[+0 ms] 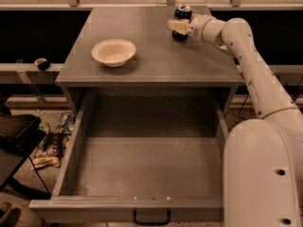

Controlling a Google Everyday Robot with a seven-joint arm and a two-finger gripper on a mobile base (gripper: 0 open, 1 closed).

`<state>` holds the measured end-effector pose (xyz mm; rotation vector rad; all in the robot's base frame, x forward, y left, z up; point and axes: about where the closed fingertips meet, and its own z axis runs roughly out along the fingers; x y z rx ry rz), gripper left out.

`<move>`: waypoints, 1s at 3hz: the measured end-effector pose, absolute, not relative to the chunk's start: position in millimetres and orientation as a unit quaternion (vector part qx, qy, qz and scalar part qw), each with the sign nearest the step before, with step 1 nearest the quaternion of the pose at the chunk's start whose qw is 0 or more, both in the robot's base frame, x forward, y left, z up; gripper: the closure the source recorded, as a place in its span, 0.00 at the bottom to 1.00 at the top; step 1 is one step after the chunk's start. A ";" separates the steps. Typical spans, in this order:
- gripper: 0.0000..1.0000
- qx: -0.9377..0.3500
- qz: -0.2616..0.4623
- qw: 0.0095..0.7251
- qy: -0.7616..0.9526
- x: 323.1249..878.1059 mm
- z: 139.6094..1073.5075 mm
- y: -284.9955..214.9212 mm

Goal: Place pepsi can into top drawer

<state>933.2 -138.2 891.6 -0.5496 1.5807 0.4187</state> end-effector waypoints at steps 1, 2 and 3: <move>0.72 -0.242 0.184 0.651 0.696 933.2 891.6 -138.2; 0.95 -0.242 0.184 0.651 0.696 933.1 891.8 -138.2; 1.00 -0.259 0.173 0.653 0.691 926.3 908.7 -139.3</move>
Offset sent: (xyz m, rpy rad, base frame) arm 0.0000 0.0000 0.0000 0.0000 0.0000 0.0000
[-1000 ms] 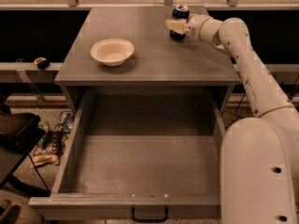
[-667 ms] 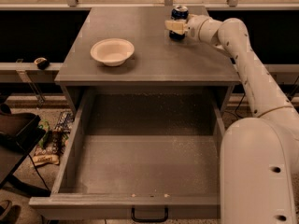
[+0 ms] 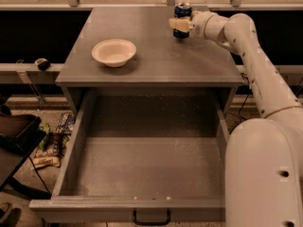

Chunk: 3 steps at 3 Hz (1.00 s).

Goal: Place pepsi can into top drawer

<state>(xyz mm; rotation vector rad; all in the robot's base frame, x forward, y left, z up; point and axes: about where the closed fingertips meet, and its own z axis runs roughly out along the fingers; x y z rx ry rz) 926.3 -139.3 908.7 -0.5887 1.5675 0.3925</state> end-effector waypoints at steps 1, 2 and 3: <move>1.00 -0.267 0.146 0.665 0.682 892.1 953.8 -169.0; 1.00 -0.257 0.111 0.681 0.677 826.0 1015.4 -212.0; 1.00 -0.235 0.062 0.695 0.677 707.1 1095.4 -258.2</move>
Offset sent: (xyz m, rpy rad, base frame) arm -0.2413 -0.0742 0.0505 -0.1863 0.0818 -0.0706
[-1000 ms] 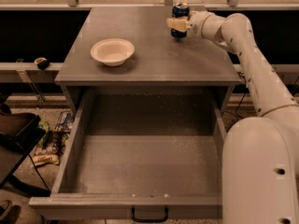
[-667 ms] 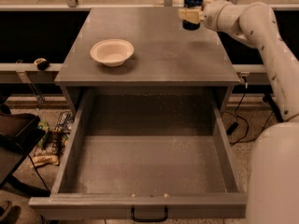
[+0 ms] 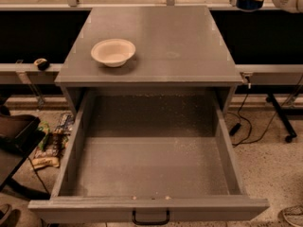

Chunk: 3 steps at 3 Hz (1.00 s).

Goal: Place pepsi can into top drawer

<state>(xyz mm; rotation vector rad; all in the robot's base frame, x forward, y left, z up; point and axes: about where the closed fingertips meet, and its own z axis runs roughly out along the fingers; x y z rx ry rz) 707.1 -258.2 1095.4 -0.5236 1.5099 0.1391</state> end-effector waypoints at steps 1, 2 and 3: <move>1.00 -0.237 0.062 0.672 0.699 631.6 1085.2 -254.9; 1.00 -0.238 0.085 0.638 0.727 576.8 1026.2 -265.8; 1.00 -0.238 0.085 0.638 0.727 576.8 1026.1 -265.7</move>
Offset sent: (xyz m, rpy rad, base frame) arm -0.1791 -0.0142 -0.1499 0.0190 0.2720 0.0843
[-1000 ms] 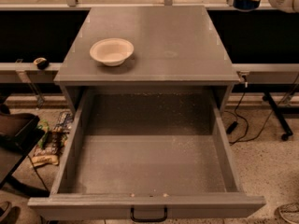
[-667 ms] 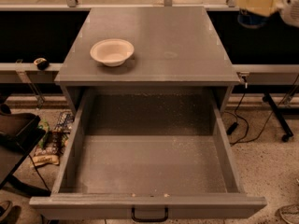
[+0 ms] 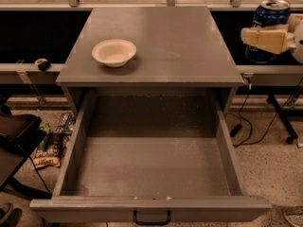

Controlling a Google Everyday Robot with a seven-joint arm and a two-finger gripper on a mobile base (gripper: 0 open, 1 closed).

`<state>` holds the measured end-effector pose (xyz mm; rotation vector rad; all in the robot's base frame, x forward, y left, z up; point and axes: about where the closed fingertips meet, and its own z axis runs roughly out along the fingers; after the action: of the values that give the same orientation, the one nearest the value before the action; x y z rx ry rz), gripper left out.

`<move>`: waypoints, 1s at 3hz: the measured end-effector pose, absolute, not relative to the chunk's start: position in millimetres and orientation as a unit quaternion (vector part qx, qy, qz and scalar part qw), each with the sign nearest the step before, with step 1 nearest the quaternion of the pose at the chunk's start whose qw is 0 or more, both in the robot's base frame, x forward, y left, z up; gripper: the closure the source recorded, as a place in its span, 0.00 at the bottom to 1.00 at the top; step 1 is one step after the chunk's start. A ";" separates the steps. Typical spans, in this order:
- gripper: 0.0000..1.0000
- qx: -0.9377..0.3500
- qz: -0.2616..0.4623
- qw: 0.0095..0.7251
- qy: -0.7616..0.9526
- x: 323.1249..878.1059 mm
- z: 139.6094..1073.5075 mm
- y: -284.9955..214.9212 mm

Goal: Place pepsi can into top drawer

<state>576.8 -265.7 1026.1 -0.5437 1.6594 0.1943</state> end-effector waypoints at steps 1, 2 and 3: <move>1.00 -0.242 0.117 0.636 0.723 570.7 998.8 -229.3; 1.00 -0.270 0.179 0.619 0.715 558.9 926.2 -152.4; 1.00 -0.317 0.220 0.598 0.703 556.0 861.6 -81.7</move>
Offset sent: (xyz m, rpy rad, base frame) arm -0.0388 0.2361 -0.1939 0.1467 0.1061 0.3909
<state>556.0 -81.7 861.6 -0.7351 1.6311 0.5114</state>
